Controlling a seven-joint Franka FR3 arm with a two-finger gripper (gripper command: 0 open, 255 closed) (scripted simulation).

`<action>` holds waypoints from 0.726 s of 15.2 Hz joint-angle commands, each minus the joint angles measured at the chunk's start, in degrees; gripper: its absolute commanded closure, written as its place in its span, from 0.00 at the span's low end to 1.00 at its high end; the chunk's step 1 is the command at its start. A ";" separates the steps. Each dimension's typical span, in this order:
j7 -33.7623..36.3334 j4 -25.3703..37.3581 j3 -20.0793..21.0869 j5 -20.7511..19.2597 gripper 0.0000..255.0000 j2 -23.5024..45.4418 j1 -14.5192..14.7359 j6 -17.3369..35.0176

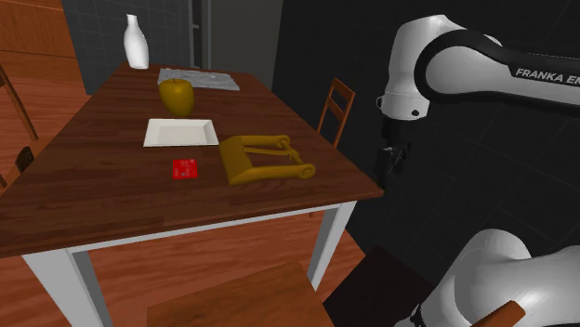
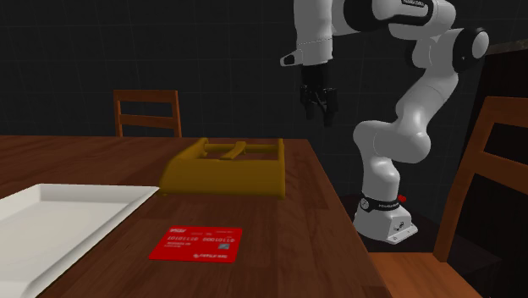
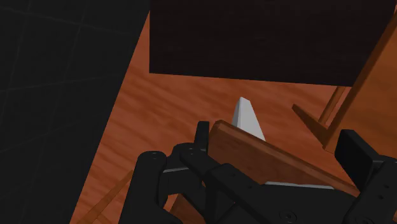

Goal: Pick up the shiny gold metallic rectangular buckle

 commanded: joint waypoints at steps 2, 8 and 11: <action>-0.01 0.93 0.22 0.21 0.00 1.94 0.25 1.42; -0.20 7.79 1.63 1.12 0.00 13.56 1.55 8.62; -0.32 12.02 2.37 1.36 0.00 19.30 2.12 11.36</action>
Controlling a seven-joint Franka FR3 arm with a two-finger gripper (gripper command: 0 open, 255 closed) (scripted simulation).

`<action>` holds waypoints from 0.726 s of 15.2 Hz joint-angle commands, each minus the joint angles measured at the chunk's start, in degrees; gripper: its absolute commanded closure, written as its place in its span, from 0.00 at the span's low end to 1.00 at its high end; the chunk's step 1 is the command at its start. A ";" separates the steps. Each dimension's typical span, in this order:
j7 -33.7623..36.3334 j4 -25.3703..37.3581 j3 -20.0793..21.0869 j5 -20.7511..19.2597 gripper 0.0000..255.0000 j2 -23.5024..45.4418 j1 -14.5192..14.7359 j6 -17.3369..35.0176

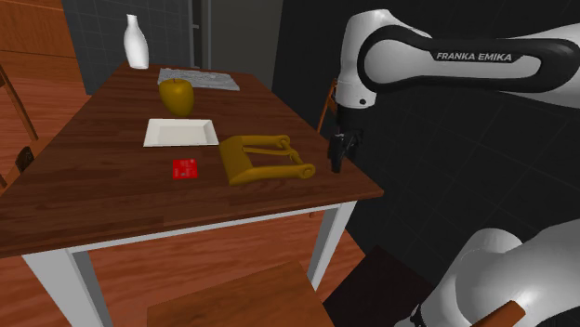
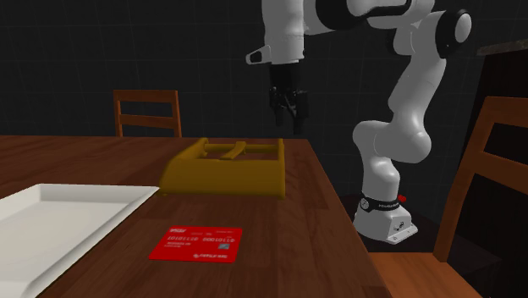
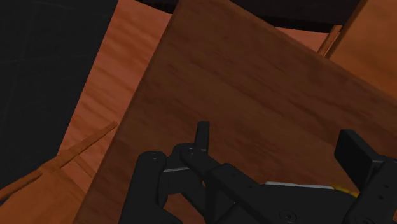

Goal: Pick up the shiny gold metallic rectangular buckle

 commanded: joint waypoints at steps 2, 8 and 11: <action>-0.28 4.57 0.65 0.08 0.00 5.75 0.50 2.47; -0.42 15.34 2.23 -0.18 0.00 17.08 1.56 5.48; -0.40 17.97 2.68 -0.39 0.00 20.25 1.88 6.69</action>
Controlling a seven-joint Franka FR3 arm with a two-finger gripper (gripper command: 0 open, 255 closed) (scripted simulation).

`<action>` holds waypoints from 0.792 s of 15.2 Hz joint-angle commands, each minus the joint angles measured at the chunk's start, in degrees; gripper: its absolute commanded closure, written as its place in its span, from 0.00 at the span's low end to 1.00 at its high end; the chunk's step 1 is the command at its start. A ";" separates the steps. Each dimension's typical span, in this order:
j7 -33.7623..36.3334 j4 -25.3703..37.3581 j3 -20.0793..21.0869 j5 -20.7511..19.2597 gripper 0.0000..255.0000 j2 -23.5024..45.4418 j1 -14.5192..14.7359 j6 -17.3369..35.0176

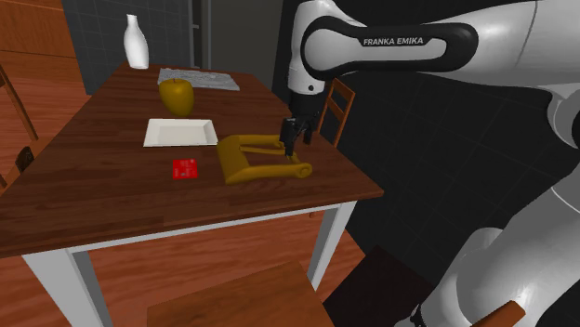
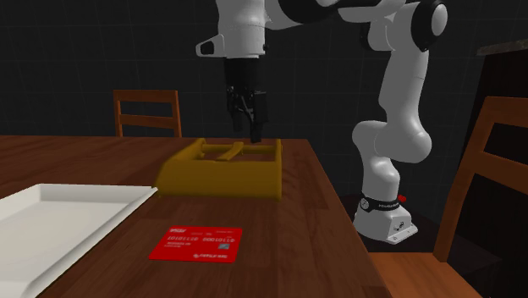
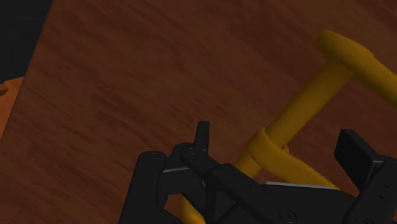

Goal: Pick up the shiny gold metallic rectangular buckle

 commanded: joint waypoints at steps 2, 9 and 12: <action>0.19 -1.22 0.17 -0.07 0.00 0.92 0.13 2.32; 0.42 -4.68 0.19 -0.12 1.00 1.14 0.14 5.99; 0.35 -4.82 0.15 -0.13 1.00 1.12 0.11 6.10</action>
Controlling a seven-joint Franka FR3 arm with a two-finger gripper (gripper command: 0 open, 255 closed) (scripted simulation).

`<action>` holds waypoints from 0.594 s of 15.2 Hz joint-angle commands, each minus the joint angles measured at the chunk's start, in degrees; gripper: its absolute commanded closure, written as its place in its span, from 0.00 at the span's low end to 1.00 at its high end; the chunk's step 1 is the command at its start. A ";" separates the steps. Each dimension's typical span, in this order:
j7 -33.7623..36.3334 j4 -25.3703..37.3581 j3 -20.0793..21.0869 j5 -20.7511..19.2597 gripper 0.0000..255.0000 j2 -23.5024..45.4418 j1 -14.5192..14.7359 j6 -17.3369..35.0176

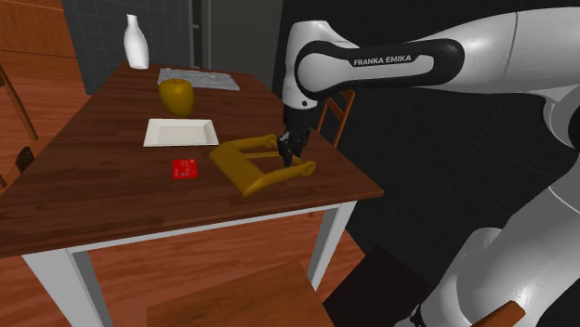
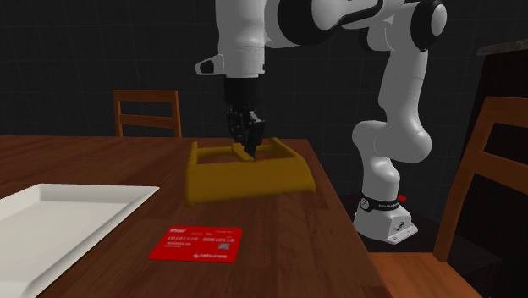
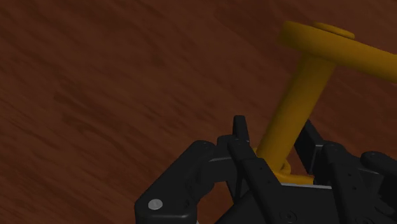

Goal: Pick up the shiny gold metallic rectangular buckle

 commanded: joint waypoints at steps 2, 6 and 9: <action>-0.12 -0.61 -0.36 -0.37 1.00 0.12 -0.28 0.02; 0.01 0.02 -0.24 -0.37 1.00 0.36 -0.26 -0.37; -0.12 2.15 -0.24 -0.33 1.00 0.19 -0.28 -2.67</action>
